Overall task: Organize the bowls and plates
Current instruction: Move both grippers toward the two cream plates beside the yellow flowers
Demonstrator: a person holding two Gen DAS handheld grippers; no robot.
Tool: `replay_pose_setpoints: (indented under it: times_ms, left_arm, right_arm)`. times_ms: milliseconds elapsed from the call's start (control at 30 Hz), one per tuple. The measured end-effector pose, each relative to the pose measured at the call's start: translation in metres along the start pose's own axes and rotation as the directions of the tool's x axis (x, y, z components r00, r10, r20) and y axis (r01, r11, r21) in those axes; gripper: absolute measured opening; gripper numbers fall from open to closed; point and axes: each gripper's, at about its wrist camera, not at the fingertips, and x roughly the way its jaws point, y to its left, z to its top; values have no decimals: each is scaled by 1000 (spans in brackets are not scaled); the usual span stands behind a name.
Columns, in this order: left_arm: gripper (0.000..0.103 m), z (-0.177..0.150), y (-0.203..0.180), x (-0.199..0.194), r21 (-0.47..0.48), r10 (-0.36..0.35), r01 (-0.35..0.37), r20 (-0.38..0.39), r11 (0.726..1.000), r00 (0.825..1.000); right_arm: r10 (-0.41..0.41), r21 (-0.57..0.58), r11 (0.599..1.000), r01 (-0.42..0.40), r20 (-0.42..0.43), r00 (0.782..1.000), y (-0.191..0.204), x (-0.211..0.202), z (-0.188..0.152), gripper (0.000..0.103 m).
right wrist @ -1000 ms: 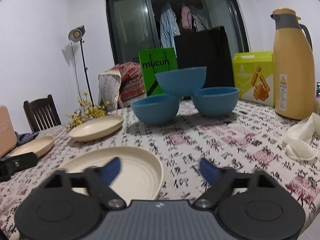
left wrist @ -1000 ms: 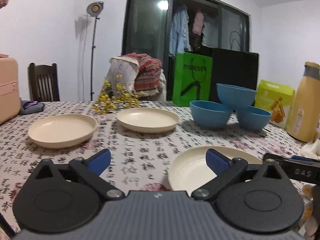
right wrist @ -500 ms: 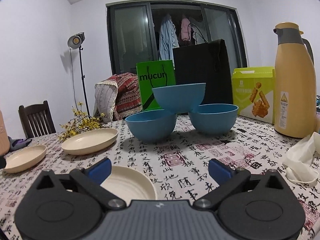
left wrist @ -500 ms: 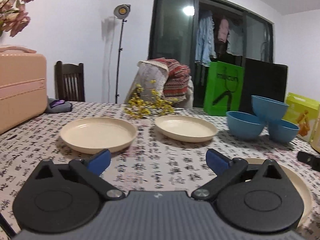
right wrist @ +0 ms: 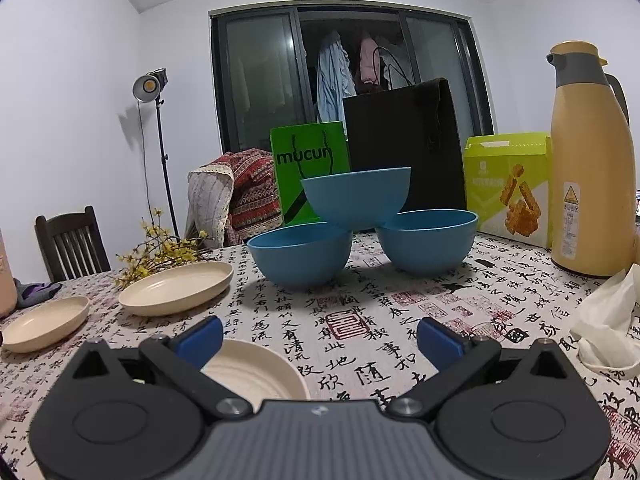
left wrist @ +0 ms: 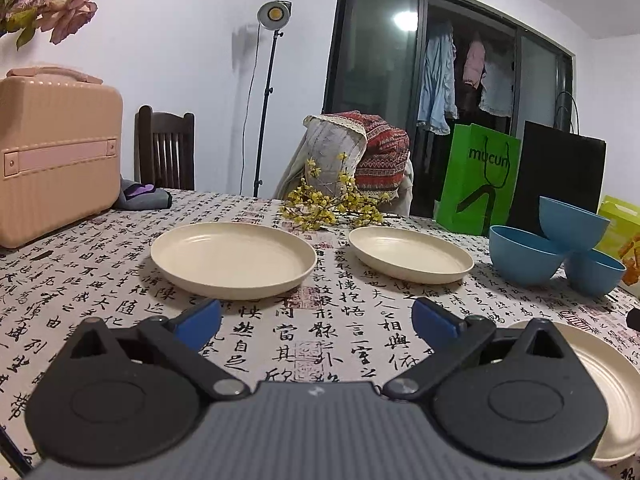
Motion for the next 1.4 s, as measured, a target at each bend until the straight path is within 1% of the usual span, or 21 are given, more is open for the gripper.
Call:
replay_pose_setpoints:
  times_ms: [100,200,300,533,700,967,1067,1233,1400]
  left_arm:
    - [103,0,4,0,-27,-8,8,1,1000,1000]
    - [103,0,9,0,-62,-2,2,0,998,1000]
    - [103,-1,12,-4,-79,0,1,17,997,1000]
    - [103,0,0,-8,-18,-3,4,45,1000,999]
    - [103,-1,-7,-13,19,-13,11,79,1000,997]
    - [103,-2,-8,-13,35,-28,26,78,999,997]
    - [103,-3,-10,-15,52,-39,34,89,998,995]
    - [103,-4,-13,-18,63,-28,21,110,998,994]
    - [103,-4,-13,-21,62,-35,27,125,998,992]
  right_arm:
    - [-1,5,1000,1,3,1000,-1,-1,-1,103]
    - [1,-4,1000,-1,-1,1000,0,0,-1,103]
    - [1,-11,1000,-1,-5,1000,2,1,-1,103]
    - [-7,-15,1000,7,8,1000,3,-1,-2,103]
    - [-6,-14,1000,6,8,1000,3,-1,-2,103]
    - [-12,-19,1000,12,14,1000,5,-3,-2,103]
    - [-10,-16,1000,11,14,1000,4,-3,-2,103]
    - [-6,-21,1000,6,21,1000,3,-4,-3,103]
    - [-27,-41,999,29,37,999,8,-6,-3,103]
